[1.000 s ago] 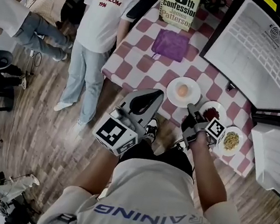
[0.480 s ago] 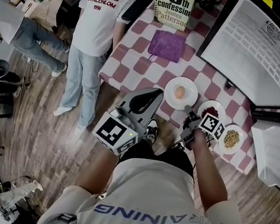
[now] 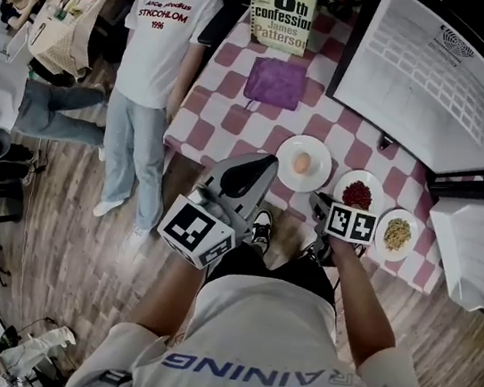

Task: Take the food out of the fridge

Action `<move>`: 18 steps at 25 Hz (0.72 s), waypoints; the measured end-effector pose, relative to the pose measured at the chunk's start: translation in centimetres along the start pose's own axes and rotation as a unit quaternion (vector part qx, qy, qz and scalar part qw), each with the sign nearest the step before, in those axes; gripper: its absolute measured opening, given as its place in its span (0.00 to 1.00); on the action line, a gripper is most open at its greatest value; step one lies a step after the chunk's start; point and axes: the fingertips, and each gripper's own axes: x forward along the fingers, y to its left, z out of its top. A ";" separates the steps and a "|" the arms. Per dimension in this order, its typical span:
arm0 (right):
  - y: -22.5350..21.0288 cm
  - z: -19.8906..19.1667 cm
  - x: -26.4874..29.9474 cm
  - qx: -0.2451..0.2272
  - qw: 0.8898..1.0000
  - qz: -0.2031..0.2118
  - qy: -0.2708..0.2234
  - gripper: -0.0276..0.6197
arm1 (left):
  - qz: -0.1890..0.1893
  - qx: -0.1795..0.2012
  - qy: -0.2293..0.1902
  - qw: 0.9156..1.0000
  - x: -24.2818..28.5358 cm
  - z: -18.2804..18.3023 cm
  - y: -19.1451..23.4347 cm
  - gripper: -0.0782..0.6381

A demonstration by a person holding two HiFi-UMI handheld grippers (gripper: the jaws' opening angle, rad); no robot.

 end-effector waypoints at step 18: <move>1.0 11.3 -23.2 -0.124 0.928 -0.066 -0.345 0.08 | -0.114 0.040 -0.016 0.993 6.7 3.6 -8.5 0.12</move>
